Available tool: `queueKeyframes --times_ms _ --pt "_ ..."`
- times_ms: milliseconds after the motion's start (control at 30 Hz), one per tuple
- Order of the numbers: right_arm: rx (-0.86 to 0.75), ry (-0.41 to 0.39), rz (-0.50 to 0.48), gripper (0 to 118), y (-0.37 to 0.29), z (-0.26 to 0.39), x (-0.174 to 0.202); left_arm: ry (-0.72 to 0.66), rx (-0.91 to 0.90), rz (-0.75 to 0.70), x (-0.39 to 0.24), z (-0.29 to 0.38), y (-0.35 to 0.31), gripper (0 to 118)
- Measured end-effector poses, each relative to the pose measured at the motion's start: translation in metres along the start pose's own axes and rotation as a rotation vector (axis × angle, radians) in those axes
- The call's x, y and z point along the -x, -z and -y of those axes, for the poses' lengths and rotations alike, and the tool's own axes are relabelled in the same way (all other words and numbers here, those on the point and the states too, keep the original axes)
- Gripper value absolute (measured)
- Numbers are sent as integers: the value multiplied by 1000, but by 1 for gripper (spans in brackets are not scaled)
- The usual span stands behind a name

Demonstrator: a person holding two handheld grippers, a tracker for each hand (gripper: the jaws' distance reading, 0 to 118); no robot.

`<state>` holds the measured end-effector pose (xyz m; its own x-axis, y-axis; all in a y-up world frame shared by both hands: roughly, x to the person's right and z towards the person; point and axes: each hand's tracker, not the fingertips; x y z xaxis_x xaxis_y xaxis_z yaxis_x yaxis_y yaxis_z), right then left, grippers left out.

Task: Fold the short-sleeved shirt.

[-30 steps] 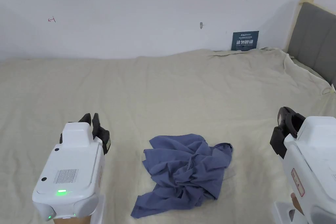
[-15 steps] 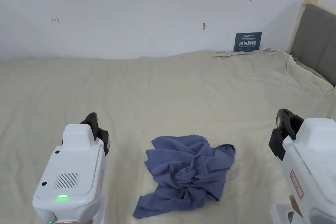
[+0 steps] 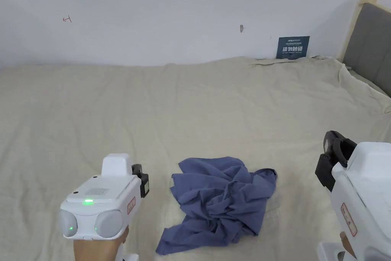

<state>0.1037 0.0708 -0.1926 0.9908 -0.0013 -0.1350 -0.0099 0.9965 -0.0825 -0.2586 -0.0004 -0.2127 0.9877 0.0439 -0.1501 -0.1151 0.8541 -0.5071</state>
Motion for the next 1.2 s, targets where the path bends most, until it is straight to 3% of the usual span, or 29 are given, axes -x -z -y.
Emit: queueKeyframes --times_ms 267,400,467,533,567,600,633,767,967,1000,1100,1167,1200 --pt "29 3 0 0 10 10 -6 -37 387 69 -11 48 50 0" --pt "45 3 0 0 13 14 -7 -61 467 65 -16 72 68 3" --pt "52 2 -2 0 14 16 -8 -85 491 78 -15 79 71 23" --pt "57 1 0 0 16 19 -11 -104 530 85 -15 84 78 71" --pt "61 1 1 0 17 20 -12 -100 554 82 -17 86 79 84" --pt "64 4 1 0 18 20 -13 -86 566 76 -19 88 81 93" --pt "66 7 3 0 18 21 -13 -68 568 71 -21 90 83 93" --pt "77 14 9 0 19 23 -14 -31 594 42 -26 96 93 92" --pt "93 20 8 0 22 27 -17 44 598 9 -38 100 97 77" --pt "96 20 9 0 23 27 -17 56 594 15 -40 101 95 69" --pt "98 25 12 0 24 27 -18 53 570 64 -43 98 89 22" --pt "99 29 10 0 26 27 -19 56 571 72 -47 98 88 9" --pt "102 29 11 0 27 28 -21 65 568 103 -49 98 88 7"
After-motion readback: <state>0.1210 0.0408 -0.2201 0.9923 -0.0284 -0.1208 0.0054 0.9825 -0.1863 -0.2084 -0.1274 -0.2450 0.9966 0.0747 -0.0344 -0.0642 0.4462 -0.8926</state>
